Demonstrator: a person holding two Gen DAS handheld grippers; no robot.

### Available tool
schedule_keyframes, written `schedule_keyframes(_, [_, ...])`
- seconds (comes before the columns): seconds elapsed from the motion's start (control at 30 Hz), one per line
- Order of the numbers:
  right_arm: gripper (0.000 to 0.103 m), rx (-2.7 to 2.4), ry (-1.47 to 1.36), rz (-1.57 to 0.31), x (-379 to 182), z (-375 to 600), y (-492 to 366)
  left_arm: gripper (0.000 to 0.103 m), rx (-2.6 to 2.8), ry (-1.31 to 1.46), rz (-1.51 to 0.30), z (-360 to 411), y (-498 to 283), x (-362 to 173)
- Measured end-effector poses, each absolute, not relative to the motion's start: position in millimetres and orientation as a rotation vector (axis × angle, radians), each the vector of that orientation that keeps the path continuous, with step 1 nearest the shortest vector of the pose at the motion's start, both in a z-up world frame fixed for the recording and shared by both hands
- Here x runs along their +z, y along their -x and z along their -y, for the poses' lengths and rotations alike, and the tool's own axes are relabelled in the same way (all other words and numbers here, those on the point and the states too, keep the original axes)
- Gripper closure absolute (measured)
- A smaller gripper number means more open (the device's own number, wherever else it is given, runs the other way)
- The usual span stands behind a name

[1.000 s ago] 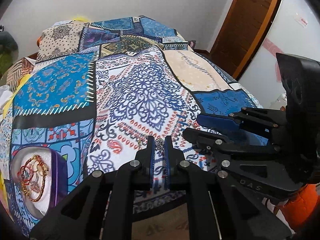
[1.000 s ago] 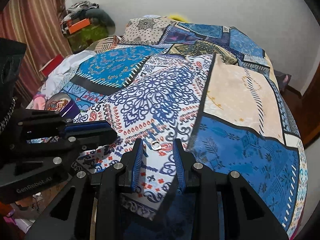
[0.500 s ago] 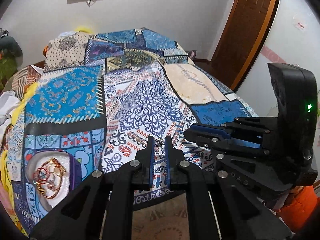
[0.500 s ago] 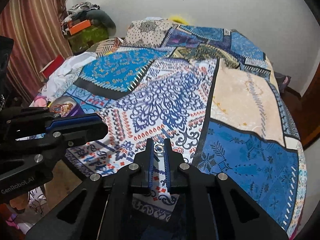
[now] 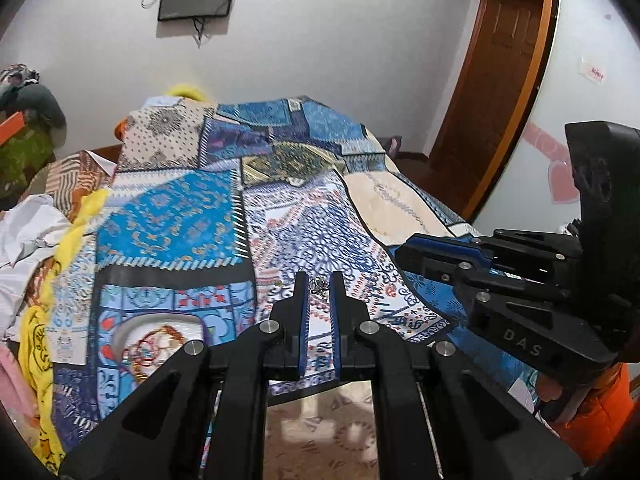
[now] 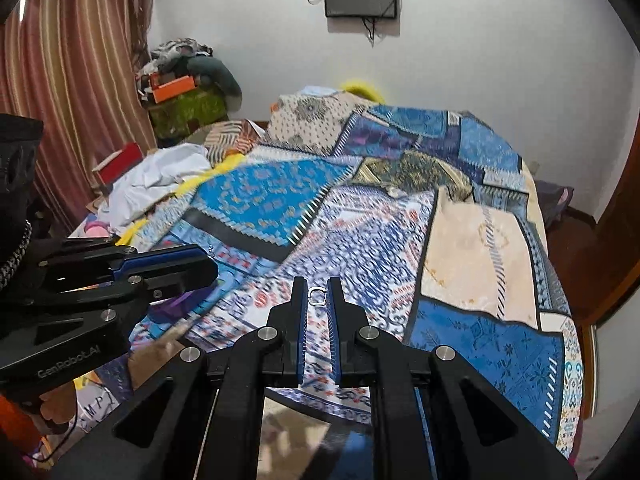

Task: Organize jewelry
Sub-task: 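Carry the silver charm and ring over the heart tray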

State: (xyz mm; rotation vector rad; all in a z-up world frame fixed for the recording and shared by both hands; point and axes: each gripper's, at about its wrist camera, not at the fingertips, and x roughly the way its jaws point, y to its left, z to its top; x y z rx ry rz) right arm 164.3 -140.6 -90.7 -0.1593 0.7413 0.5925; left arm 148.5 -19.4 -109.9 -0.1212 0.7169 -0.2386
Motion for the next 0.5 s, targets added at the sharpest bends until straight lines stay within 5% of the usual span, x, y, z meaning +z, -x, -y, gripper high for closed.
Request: schedule_keyframes(0.5, [0.095,0.704,0.163,-0.679,-75,82,-147,0.095,-0.108,0.158,-0.663,-50,-120,-98])
